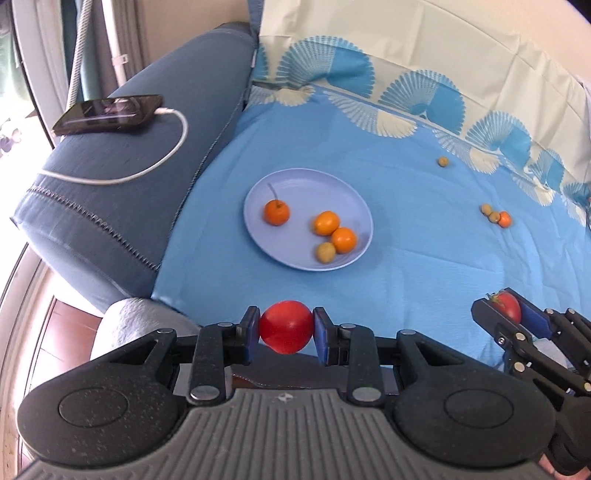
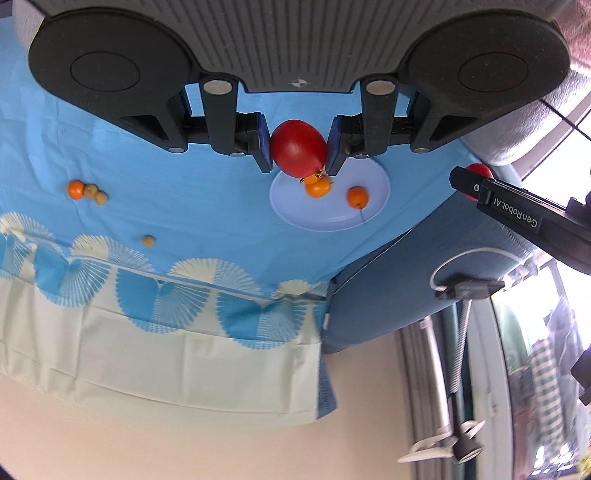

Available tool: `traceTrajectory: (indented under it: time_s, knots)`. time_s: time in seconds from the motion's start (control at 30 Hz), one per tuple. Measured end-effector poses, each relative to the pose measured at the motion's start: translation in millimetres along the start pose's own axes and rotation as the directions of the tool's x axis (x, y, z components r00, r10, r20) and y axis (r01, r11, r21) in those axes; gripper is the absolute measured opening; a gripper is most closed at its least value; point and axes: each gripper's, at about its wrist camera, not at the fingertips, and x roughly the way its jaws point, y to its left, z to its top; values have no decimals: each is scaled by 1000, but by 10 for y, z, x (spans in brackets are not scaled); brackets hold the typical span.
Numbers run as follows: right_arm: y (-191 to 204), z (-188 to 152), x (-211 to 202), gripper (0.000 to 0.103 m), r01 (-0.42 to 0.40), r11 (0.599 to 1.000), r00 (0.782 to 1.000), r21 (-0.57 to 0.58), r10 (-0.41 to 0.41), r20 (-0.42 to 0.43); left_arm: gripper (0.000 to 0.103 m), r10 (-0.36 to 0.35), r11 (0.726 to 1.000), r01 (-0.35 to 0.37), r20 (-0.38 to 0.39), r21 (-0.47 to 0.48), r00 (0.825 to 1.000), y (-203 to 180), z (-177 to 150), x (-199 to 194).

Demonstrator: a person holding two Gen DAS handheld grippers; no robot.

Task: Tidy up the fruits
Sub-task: 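Carry the red tomatoes to the blue plate with both tools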

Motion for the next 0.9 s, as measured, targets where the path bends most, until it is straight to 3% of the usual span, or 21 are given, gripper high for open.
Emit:
traceTrajectory:
  time_s: [0.9]
  knots:
    - [128,3,165,32,23,999,998,-29,-25,-63,34,-8,1000,8,-4,-23,1000,204,29,216]
